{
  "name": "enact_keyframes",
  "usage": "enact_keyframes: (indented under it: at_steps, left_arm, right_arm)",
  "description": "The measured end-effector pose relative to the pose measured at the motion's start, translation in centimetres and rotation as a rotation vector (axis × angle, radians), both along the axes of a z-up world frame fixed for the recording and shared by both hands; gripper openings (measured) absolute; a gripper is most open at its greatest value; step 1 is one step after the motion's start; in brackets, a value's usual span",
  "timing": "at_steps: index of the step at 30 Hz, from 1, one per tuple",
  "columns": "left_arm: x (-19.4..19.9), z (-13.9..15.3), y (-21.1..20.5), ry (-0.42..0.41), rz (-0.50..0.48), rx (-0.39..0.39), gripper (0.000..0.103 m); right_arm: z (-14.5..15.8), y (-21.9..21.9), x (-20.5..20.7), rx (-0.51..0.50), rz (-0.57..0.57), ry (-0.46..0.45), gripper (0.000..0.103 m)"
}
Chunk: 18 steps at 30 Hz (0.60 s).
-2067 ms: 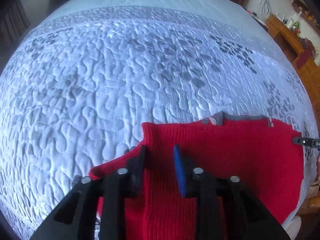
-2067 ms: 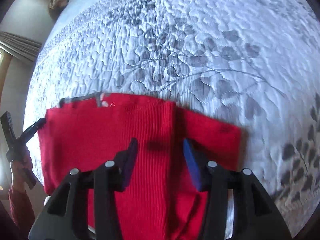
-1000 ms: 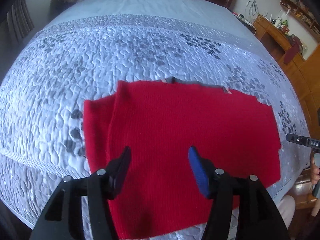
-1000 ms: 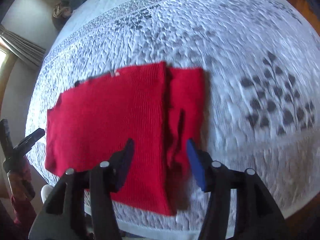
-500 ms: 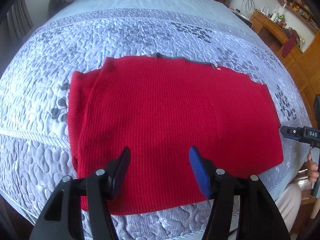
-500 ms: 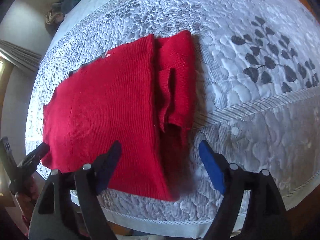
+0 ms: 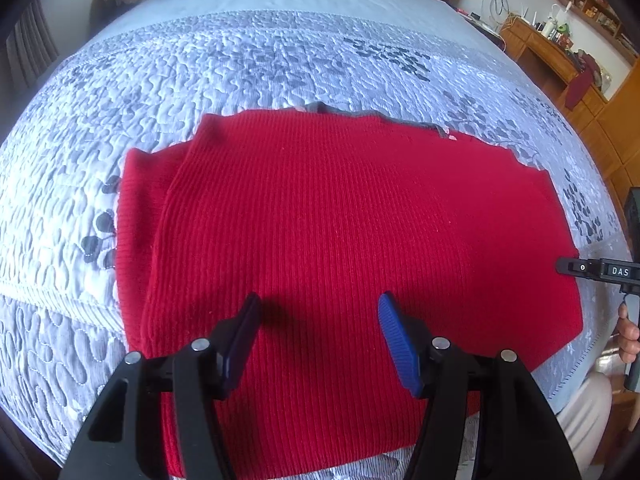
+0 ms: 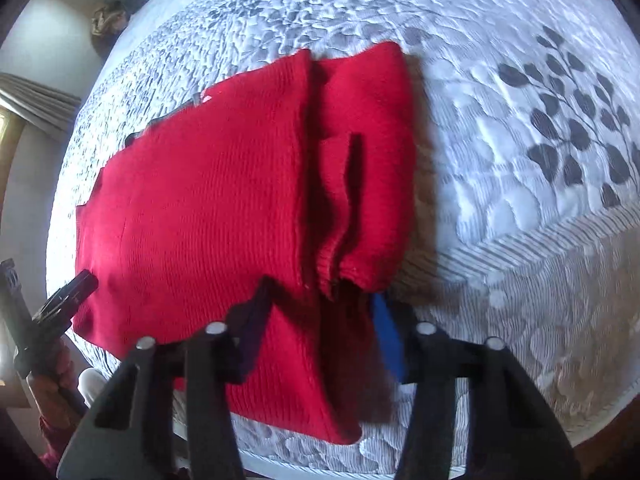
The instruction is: Fold small clothes
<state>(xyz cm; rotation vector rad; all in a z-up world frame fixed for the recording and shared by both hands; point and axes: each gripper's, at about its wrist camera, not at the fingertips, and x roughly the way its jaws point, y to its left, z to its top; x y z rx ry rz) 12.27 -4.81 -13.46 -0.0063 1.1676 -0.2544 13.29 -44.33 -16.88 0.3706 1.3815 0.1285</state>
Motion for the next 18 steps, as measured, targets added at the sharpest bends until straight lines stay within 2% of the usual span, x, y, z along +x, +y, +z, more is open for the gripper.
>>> enact_keyframes:
  at_steps: [6,9,12,18]
  left_arm:
    - [0.2,-0.1,-0.4,-0.022,-0.029,0.013,0.063]
    - [0.4,-0.2,-0.4,-0.028,-0.035,0.009,0.063]
    - [0.6,-0.2,-0.3,-0.028,-0.033,0.000,0.063]
    - [0.6,-0.6,-0.3,-0.034,-0.041,0.002,0.064]
  right_arm:
    - [-0.2,0.4,0.0,-0.001,0.011,-0.023,0.029]
    - [0.3,0.6,-0.2,0.019,0.009,-0.037,0.019]
    - [0.7,1.4,0.0,0.011,0.031,-0.055,0.018]
    - [-0.6,1.1,0.4,0.019,0.021,-0.020,0.017]
